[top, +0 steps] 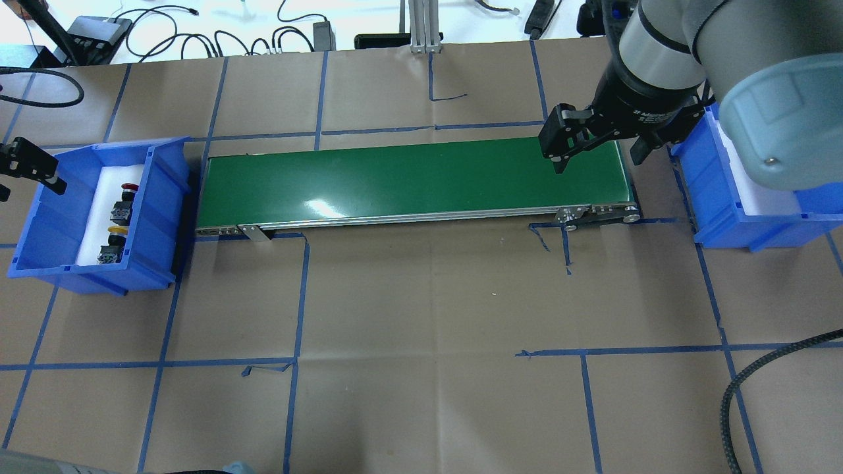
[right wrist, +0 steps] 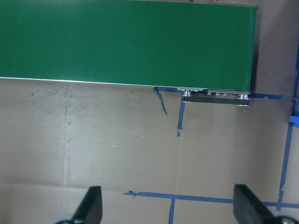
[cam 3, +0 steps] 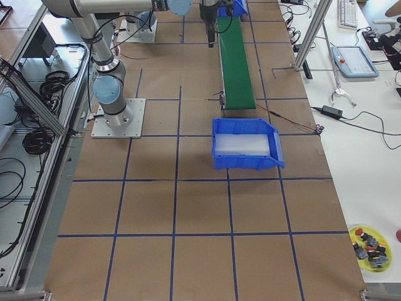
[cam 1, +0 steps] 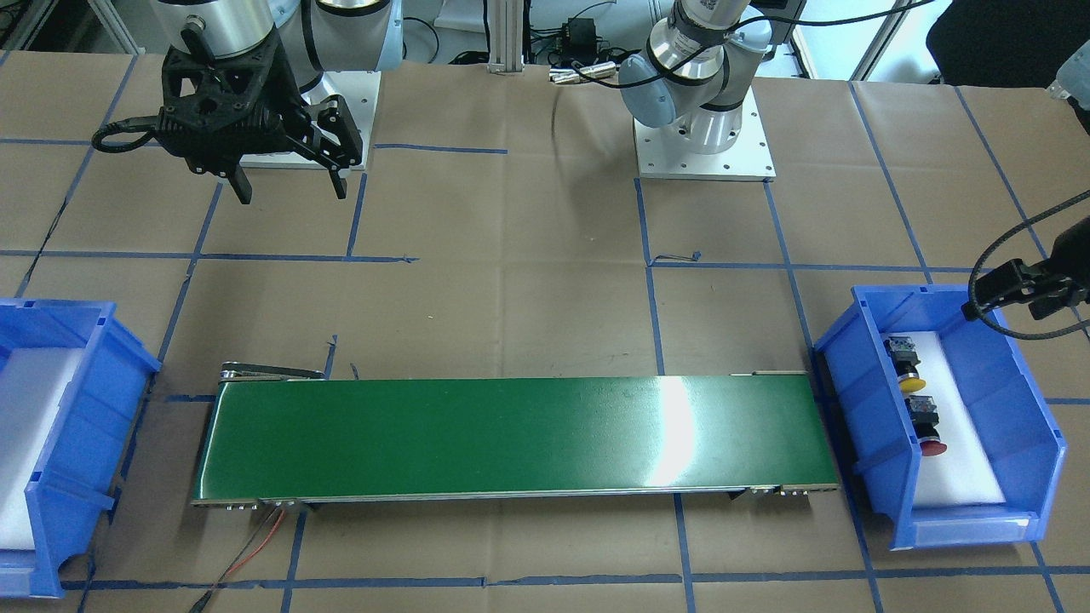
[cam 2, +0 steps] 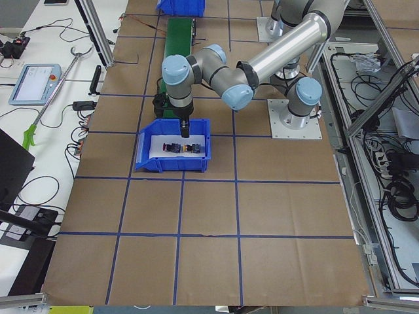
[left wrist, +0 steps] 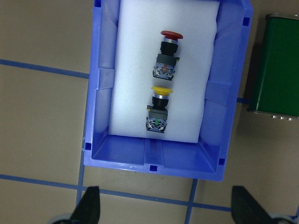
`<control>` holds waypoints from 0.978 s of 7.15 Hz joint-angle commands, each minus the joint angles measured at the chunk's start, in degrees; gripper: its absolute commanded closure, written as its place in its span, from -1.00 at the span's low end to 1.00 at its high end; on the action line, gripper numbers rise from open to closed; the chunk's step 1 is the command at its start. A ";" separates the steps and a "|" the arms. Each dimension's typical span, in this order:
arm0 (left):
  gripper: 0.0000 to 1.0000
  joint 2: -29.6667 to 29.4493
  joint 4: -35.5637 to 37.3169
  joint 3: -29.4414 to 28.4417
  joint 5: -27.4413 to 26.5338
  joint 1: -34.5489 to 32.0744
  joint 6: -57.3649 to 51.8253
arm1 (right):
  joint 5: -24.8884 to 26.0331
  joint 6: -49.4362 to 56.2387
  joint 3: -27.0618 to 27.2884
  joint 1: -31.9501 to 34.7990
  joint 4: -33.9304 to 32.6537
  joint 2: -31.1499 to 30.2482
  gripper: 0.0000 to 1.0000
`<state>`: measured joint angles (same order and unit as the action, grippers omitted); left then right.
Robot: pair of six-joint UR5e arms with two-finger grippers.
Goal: Transport two buttons from left to right
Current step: 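Lower the left gripper and grasp the yellow-capped button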
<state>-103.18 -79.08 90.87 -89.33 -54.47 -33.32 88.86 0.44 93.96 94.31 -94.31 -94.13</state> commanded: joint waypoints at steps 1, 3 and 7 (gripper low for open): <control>-0.97 -0.53 9.16 6.47 0.13 -0.81 -0.69 | 0.00 0.00 0.00 0.00 0.00 0.00 -1.00; -0.97 -1.84 19.53 13.87 -0.05 -0.72 -0.95 | 0.00 0.00 0.00 0.00 0.00 0.00 -1.00; -0.97 -5.27 27.99 20.47 -0.14 0.06 -2.27 | 0.00 0.00 0.00 0.00 0.00 0.00 -1.00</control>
<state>-107.28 -53.95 109.38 -89.41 -54.71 -35.23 88.86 0.44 93.96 94.31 -94.31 -94.13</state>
